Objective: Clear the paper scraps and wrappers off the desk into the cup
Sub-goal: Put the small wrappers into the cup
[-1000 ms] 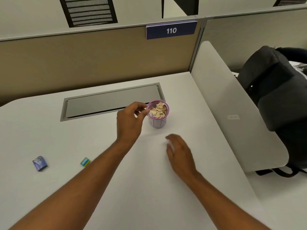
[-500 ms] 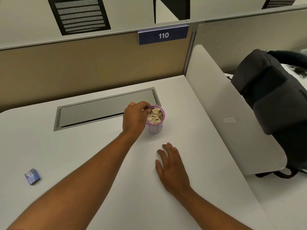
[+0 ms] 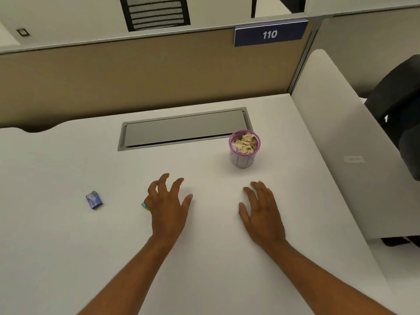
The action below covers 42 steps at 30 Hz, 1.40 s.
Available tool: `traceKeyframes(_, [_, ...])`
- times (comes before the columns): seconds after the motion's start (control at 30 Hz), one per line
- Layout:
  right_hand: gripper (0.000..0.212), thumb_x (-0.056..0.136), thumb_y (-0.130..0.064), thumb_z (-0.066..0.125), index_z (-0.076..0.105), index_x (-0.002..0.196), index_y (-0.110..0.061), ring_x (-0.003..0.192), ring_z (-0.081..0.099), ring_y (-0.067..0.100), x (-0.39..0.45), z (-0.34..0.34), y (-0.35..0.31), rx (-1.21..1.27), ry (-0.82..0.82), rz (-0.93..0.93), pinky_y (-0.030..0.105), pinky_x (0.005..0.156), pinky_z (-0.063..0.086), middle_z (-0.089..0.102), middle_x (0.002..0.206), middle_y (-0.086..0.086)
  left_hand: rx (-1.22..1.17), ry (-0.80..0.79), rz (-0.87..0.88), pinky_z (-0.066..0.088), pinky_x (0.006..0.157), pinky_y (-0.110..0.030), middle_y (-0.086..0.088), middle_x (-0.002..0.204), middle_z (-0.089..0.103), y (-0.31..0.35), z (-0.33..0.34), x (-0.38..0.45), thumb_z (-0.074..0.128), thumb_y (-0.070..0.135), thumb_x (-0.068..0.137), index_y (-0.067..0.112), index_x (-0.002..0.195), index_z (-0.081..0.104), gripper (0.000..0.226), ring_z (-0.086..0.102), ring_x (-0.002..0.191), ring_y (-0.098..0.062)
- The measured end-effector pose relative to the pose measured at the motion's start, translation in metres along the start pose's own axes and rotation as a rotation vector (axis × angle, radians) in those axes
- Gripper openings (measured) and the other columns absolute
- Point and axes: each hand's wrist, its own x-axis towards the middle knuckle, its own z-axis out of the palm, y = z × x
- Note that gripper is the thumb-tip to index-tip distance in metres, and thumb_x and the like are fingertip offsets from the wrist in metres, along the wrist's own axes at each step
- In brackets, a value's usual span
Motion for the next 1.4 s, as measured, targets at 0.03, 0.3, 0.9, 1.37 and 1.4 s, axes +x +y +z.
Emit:
traceKeyframes(0.03, [0.051, 0.099, -0.037, 0.054, 0.051, 0.146, -0.017, 0.155, 0.027, 0.024, 0.0, -0.001, 0.0, 0.006, -0.027, -0.01, 0.047, 0.127, 0.022, 0.04, 0.16, 0.006, 0.041, -0.015, -0.032, 0.04, 0.101, -0.055, -0.005, 0.156, 0.041, -0.011, 0.001, -0.009, 0.069, 0.048, 0.092, 0.03, 0.138, 0.06, 0.05, 0.036, 0.139, -0.035])
traceKeyframes(0.3, [0.063, 0.099, -0.052, 0.043, 0.037, 0.157, -0.028, 0.159, 0.015, 0.02, 0.004, -0.004, 0.002, -0.045, -0.093, -0.057, 0.046, 0.129, 0.013, 0.025, 0.169, -0.001, -0.084, 0.0, -0.048, 0.048, 0.096, -0.043, -0.014, 0.133, 0.063, -0.055, -0.001, -0.023, 0.059, 0.007, 0.099, 0.011, 0.138, 0.064, 0.039, 0.053, 0.118, -0.038])
traceKeyframes(0.9, [0.062, 0.096, -0.055, 0.043, 0.039, 0.154, -0.034, 0.159, 0.012, 0.013, 0.005, 0.002, 0.003, -0.008, -0.067, -0.011, 0.046, 0.129, 0.015, 0.025, 0.169, -0.007, -0.568, -0.006, 0.367, 0.059, 0.077, -0.025, -0.006, 0.103, 0.075, 0.159, -0.046, 0.107, 0.08, 0.018, 0.088, 0.009, 0.105, 0.074, 0.02, 0.07, 0.087, -0.018])
traceKeyframes(1.37, [0.062, 0.096, -0.056, 0.043, 0.038, 0.155, -0.036, 0.159, 0.01, 0.011, 0.006, 0.003, 0.003, 0.004, -0.068, -0.004, 0.044, 0.13, 0.013, 0.023, 0.169, -0.009, -0.278, -0.073, 0.288, 0.034, 0.08, -0.027, -0.007, 0.112, 0.06, 0.167, 0.0, 0.133, 0.072, 0.034, 0.094, 0.028, 0.111, 0.075, 0.018, 0.052, 0.111, -0.025])
traceKeyframes(1.4, [0.062, 0.096, -0.055, 0.043, 0.038, 0.155, -0.036, 0.159, 0.01, 0.011, 0.006, 0.003, 0.003, 0.003, -0.07, -0.004, 0.044, 0.13, 0.013, 0.023, 0.169, -0.009, -0.286, -0.098, 0.278, 0.035, 0.081, -0.027, -0.007, 0.113, 0.059, 0.167, 0.0, 0.133, 0.07, 0.035, 0.096, 0.027, 0.112, 0.075, 0.019, 0.052, 0.112, -0.025])
